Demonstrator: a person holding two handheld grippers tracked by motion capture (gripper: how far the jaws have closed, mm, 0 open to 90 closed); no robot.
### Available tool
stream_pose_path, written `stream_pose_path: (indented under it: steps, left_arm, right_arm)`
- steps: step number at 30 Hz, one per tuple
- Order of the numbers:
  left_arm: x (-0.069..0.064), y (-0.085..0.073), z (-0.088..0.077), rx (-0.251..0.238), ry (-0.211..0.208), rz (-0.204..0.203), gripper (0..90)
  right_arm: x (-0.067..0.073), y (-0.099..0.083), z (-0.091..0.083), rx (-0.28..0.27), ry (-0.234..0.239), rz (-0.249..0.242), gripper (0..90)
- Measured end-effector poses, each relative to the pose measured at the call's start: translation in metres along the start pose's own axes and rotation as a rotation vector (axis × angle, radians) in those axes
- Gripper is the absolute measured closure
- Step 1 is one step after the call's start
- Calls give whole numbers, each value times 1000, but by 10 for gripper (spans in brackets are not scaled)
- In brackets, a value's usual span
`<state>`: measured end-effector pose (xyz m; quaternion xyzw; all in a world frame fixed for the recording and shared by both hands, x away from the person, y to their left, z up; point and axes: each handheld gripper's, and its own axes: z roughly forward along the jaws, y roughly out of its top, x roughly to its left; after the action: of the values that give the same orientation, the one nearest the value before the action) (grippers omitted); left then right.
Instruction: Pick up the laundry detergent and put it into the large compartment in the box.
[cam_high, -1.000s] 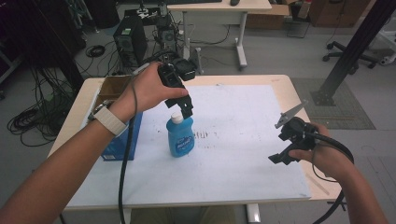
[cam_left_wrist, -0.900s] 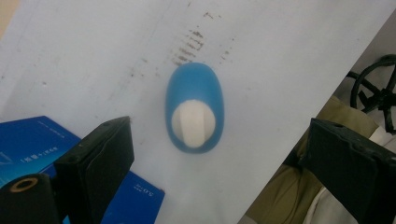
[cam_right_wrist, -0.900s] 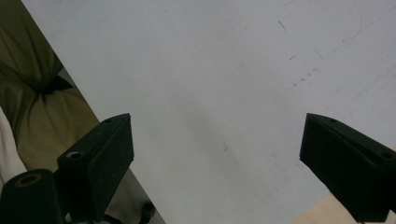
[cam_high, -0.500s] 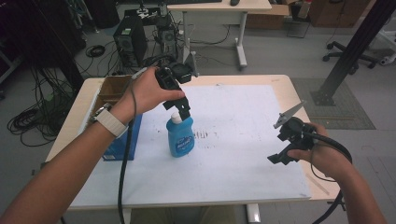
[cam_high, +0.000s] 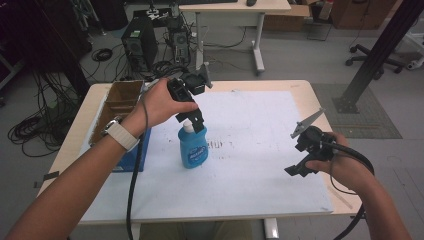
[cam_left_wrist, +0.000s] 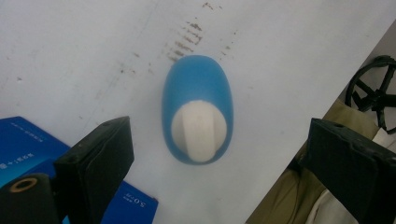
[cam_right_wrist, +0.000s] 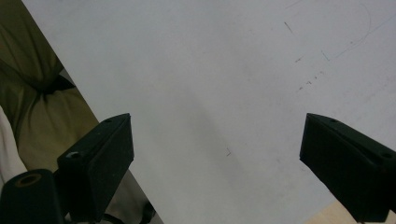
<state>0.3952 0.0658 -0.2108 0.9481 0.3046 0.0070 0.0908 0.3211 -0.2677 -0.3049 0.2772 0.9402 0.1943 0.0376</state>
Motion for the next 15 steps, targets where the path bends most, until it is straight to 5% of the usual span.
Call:
stream_pose_path:
  steps: [15]
  left_arm:
    - [3, 0, 17, -1, 2, 31, 88]
  right_arm:
    - [-1, 0, 4, 5, 5, 3, 99]
